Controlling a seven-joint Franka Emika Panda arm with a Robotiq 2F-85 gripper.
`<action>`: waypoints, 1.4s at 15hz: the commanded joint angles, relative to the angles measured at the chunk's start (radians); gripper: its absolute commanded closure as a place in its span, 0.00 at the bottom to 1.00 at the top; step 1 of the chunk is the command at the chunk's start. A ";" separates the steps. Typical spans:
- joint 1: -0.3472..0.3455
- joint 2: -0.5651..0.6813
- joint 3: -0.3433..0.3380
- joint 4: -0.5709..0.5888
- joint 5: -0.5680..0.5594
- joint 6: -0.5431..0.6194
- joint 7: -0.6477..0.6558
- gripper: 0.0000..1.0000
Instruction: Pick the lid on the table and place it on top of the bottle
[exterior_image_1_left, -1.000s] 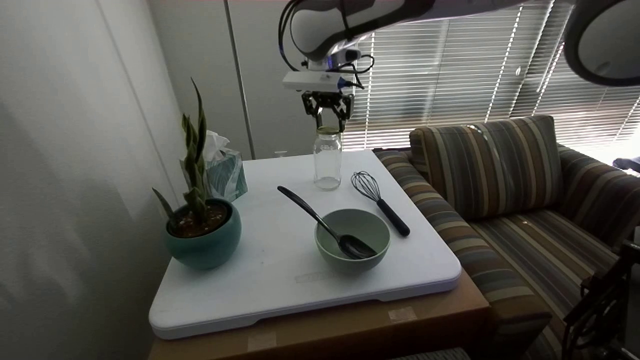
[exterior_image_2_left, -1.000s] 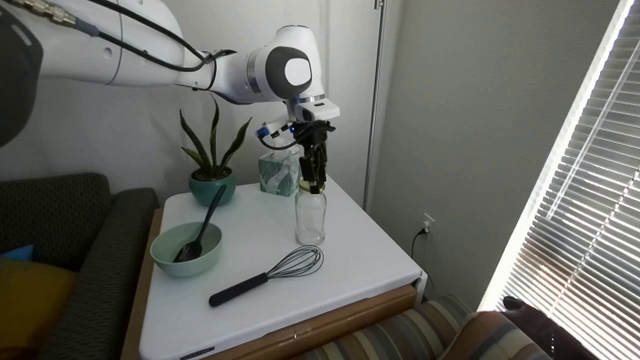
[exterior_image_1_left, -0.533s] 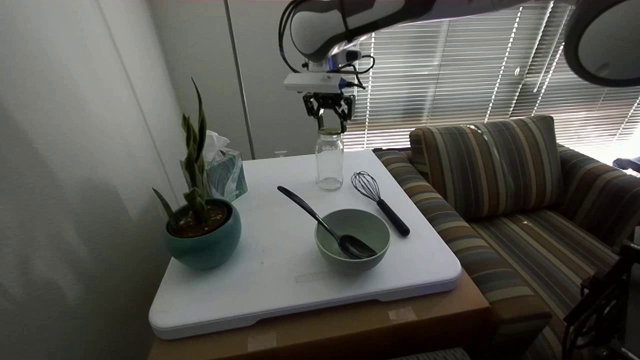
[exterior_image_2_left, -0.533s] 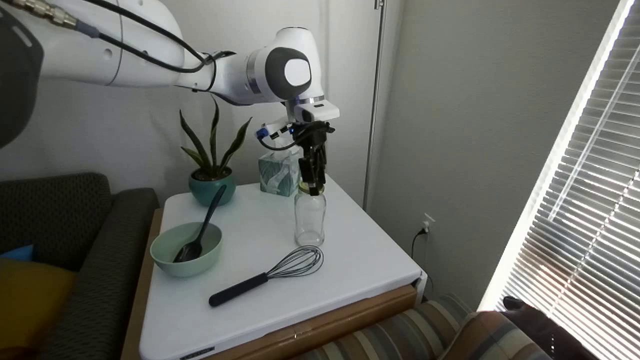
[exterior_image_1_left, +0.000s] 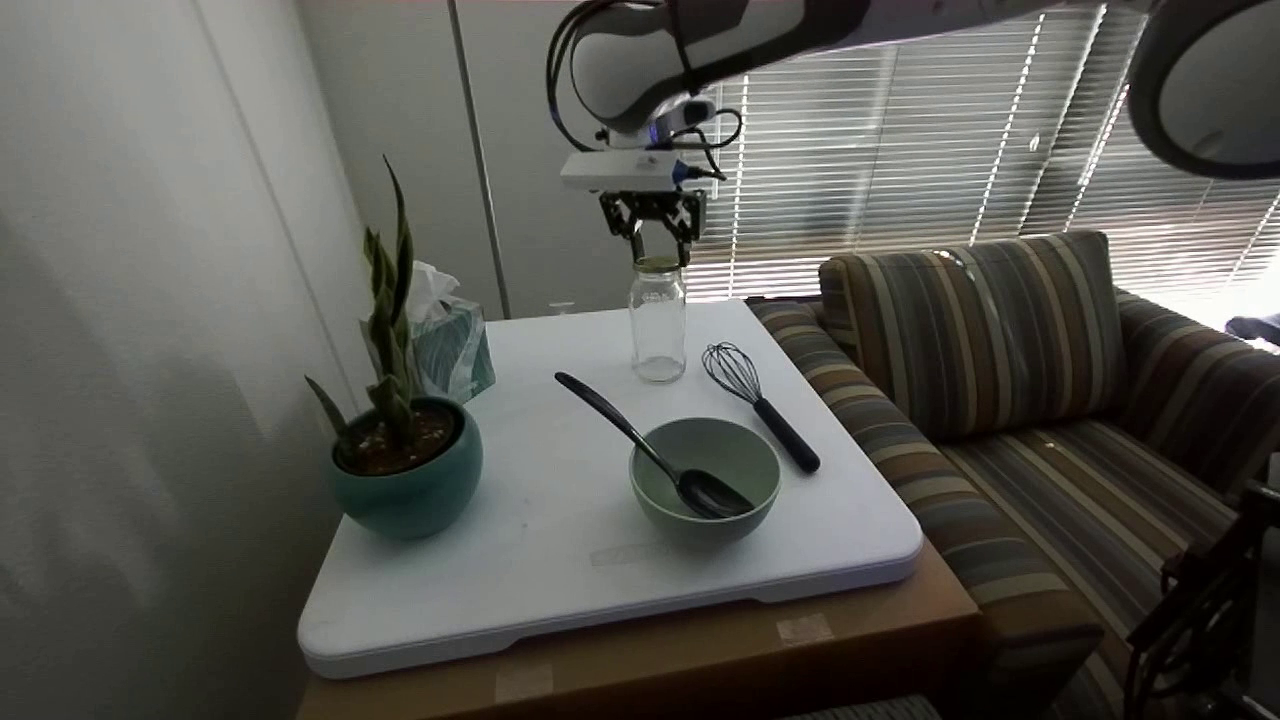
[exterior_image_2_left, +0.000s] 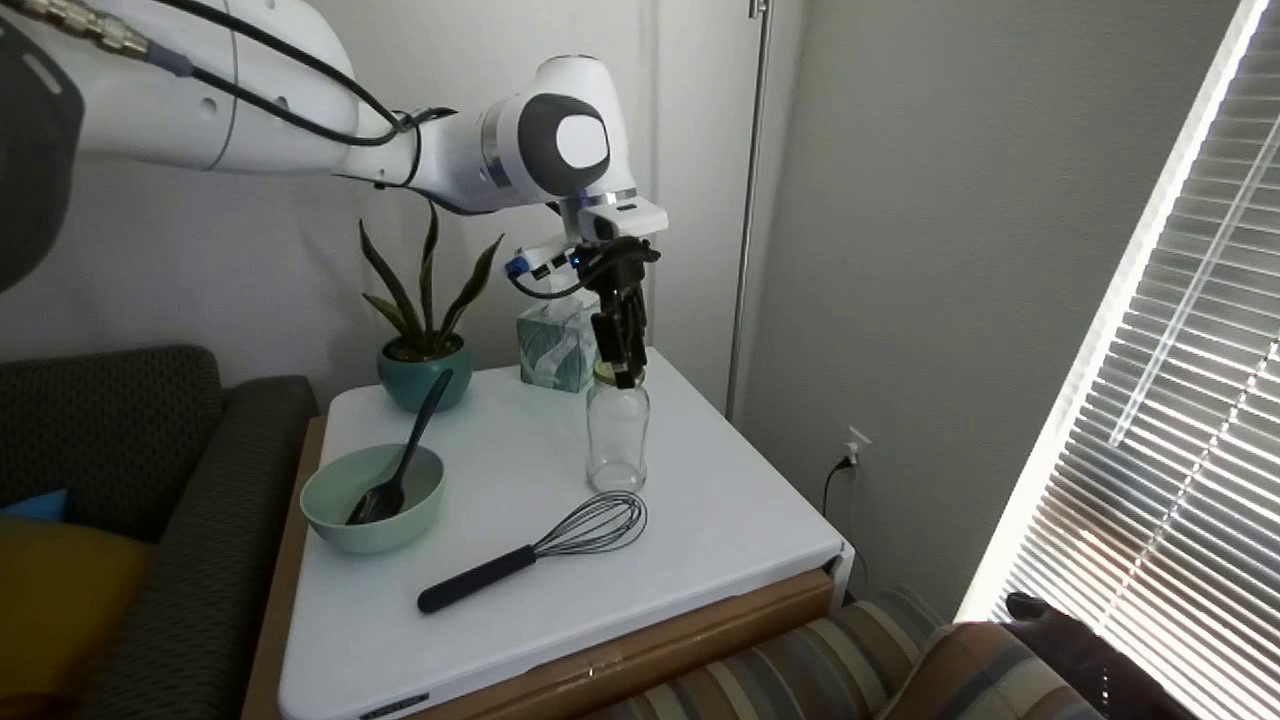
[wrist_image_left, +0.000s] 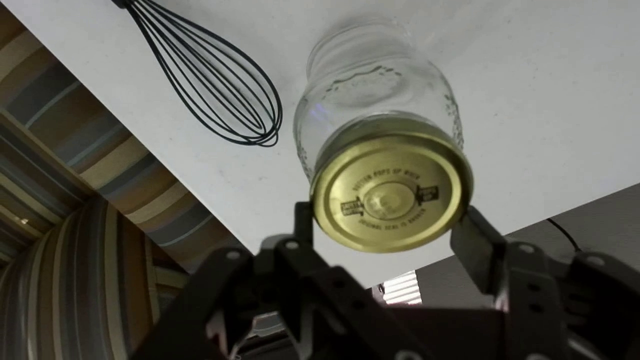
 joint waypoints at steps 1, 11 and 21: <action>0.021 0.021 -0.035 0.017 -0.055 -0.011 -0.006 0.55; 0.012 0.022 -0.051 0.007 -0.080 -0.042 0.007 0.55; -0.003 0.004 0.018 0.019 -0.089 -0.105 0.015 0.55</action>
